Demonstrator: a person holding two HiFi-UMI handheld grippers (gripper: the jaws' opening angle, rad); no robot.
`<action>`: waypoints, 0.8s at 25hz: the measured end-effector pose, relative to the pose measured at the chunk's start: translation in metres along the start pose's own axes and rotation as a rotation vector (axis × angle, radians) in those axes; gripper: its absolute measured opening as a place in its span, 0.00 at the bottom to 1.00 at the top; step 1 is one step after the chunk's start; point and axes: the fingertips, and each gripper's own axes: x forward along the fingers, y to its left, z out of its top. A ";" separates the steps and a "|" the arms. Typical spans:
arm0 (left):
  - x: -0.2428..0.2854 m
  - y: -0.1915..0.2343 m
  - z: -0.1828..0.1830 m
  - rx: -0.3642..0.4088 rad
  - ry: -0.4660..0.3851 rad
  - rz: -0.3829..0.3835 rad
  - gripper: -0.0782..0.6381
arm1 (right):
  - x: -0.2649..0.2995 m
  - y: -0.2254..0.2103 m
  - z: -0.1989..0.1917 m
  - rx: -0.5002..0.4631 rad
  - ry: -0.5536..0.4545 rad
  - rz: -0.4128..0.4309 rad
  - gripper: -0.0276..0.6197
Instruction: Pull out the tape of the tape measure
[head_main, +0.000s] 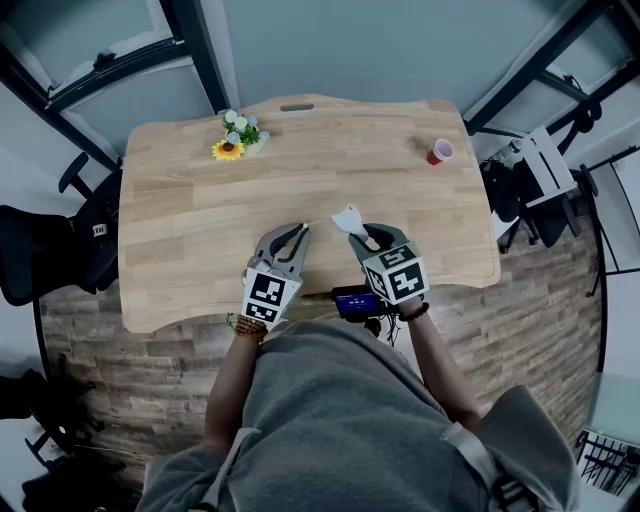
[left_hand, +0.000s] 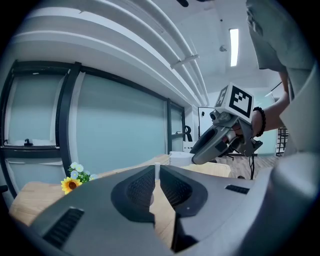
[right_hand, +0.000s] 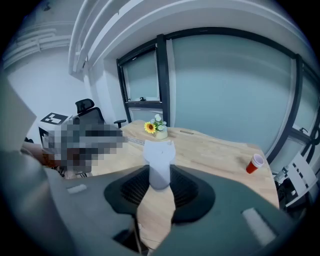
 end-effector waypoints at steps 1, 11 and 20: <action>0.000 0.001 0.000 0.000 0.001 0.002 0.16 | 0.000 0.000 0.000 0.001 -0.001 -0.001 0.25; 0.002 0.001 0.000 0.002 0.002 0.003 0.16 | -0.001 -0.002 -0.001 0.011 -0.007 -0.008 0.25; 0.002 0.008 -0.004 -0.014 0.015 0.027 0.16 | -0.002 -0.013 -0.006 0.030 0.001 -0.026 0.25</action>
